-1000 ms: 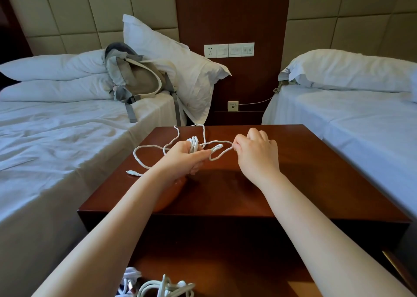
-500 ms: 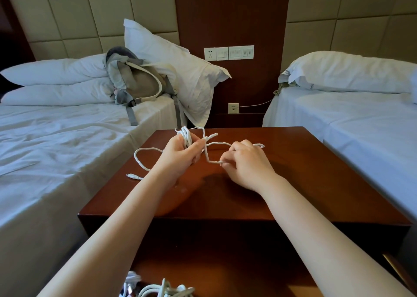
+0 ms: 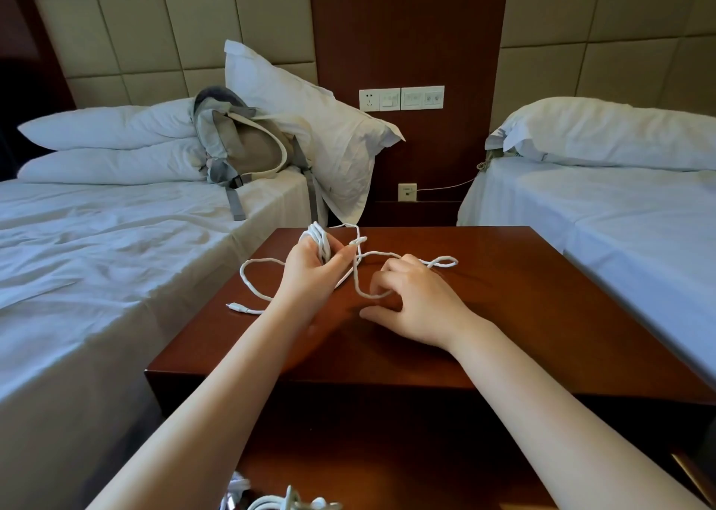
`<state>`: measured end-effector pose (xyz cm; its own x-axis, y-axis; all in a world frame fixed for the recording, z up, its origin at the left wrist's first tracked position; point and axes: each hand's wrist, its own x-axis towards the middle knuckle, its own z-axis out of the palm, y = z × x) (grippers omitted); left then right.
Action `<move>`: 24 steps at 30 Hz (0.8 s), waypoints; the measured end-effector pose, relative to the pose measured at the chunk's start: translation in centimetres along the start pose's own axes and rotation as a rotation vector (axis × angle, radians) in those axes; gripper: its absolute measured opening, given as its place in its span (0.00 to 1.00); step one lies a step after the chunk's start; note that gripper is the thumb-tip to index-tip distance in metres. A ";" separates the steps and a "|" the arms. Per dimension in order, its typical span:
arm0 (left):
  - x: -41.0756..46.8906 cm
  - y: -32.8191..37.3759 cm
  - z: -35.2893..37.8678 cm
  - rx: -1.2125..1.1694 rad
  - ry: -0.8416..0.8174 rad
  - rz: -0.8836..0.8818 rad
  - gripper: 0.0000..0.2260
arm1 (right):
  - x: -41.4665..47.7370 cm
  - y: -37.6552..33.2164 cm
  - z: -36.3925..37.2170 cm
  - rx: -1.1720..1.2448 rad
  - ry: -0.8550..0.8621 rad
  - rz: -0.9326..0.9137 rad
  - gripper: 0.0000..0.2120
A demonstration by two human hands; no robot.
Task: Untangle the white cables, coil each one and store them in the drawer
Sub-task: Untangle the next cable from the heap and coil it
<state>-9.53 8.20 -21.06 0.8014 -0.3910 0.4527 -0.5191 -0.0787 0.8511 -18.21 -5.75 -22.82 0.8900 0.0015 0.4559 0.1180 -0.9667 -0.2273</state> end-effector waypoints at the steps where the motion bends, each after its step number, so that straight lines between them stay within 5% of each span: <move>1: 0.0 -0.1 0.0 0.024 0.007 0.003 0.12 | 0.0 0.1 0.1 -0.014 0.040 -0.016 0.16; 6: 0.3 -0.1 -0.8 0.025 -0.014 -0.002 0.13 | -0.2 0.7 -0.1 -0.072 0.352 -0.075 0.11; 15: -1.0 1.1 0.4 0.297 -0.214 0.136 0.08 | 0.3 1.7 -0.3 -0.196 0.782 0.091 0.14; 20: -1.6 1.9 1.1 0.281 -0.339 0.155 0.05 | 0.5 1.8 -0.5 0.203 0.751 0.075 0.10; 24: -1.8 2.4 1.4 0.296 -0.373 0.217 0.05 | 0.7 2.1 -1.1 0.416 0.562 0.138 0.09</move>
<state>-12.63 7.44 -20.16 0.5340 -0.7229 0.4384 -0.7664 -0.1949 0.6121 -17.87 -8.10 -22.05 0.5603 -0.3545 0.7486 0.2782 -0.7707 -0.5732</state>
